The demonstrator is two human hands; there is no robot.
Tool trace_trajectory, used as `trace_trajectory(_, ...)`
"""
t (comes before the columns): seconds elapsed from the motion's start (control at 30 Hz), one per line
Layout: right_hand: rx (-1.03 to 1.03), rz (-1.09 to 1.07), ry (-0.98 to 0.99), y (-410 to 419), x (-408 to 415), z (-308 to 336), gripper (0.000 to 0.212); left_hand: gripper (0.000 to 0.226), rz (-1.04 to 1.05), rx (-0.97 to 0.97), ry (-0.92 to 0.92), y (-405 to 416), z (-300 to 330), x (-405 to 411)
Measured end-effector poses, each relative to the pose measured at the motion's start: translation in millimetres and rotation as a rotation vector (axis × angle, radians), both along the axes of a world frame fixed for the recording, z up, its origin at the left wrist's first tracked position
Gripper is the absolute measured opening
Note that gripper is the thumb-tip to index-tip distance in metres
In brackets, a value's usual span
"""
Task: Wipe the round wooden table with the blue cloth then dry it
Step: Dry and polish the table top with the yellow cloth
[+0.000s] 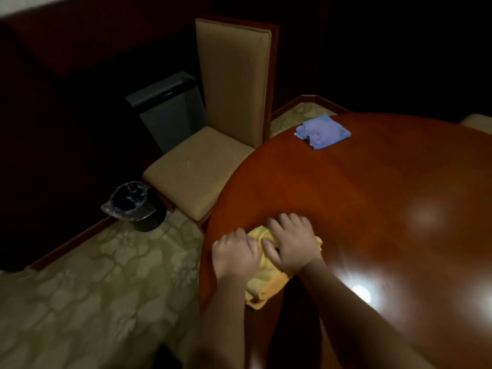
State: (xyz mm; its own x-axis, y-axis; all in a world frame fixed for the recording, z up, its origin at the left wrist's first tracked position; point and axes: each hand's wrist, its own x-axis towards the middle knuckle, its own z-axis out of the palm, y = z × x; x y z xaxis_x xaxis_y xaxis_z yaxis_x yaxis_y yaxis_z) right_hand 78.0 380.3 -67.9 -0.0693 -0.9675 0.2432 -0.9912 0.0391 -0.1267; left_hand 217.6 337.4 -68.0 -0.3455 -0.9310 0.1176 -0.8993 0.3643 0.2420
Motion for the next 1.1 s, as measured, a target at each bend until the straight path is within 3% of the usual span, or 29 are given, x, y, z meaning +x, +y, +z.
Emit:
trace_trajectory(0.2,-0.013,0.143,-0.010,8.6,1.0,3.5,0.041,0.041,0.020,0.038,-0.037,20.1,3.9,11.2)
trace_trajectory(0.3,-0.050,0.190,-0.037,-7.1,-5.6,0.2,0.039,0.033,0.015,-0.033,-0.026,5.1,1.5,6.6)
trace_trajectory(0.6,-0.050,-0.133,-0.052,-67.9,-25.4,-2.2,0.041,0.032,-0.223,-0.095,-0.037,-98.7,0.2,-33.1)
trace_trajectory(0.77,-0.067,-0.267,-0.045,-99.0,-44.0,-1.0,0.041,0.049,-0.378,-0.027,-0.011,-151.3,0.9,-63.9)
trace_trajectory(1.1,-0.142,-0.423,-0.054,-162.4,-92.0,-3.9,0.036,0.036,-0.439,-0.117,0.112,-227.2,-7.8,-131.5)
